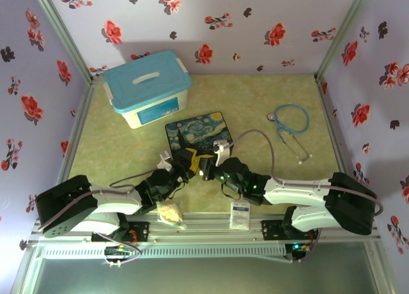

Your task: Unlock the padlock with the key

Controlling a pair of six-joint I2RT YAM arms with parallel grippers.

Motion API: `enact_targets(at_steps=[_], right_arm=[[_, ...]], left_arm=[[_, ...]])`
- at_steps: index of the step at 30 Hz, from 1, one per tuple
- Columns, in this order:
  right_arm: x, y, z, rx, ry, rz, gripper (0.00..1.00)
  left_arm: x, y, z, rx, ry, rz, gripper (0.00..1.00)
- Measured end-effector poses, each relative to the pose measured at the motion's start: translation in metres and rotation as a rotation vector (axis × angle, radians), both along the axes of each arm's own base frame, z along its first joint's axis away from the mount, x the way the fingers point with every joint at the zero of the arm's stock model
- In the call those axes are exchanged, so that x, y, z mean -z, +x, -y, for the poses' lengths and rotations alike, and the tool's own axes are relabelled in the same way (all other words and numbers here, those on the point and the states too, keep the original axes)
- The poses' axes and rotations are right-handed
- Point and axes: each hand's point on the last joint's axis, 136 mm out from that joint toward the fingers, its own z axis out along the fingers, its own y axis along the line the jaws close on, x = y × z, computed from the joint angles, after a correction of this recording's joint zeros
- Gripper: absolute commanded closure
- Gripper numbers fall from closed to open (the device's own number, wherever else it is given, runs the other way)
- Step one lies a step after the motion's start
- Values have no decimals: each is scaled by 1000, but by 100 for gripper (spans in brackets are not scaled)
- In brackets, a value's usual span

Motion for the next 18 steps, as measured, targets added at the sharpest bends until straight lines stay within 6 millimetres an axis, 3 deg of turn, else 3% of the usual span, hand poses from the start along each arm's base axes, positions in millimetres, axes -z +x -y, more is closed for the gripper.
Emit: enact_targets(at_steps=[4, 9, 11, 13, 18], right_arm=[[6, -1, 3, 2, -12, -6, 100], [7, 0, 7, 19, -18, -3, 100], [0, 1, 9, 27, -1, 9, 100], [0, 0, 11, 27, -1, 9, 100], [0, -1, 13, 27, -8, 8, 100]], left_arm=[[5, 1, 1, 3, 16, -4, 73], [8, 4, -1, 8, 45, 4, 94], [14, 6, -1, 16, 63, -5, 93], [14, 6, 1, 34, 65, 1, 81], [14, 7, 6, 64, 82, 8, 100]])
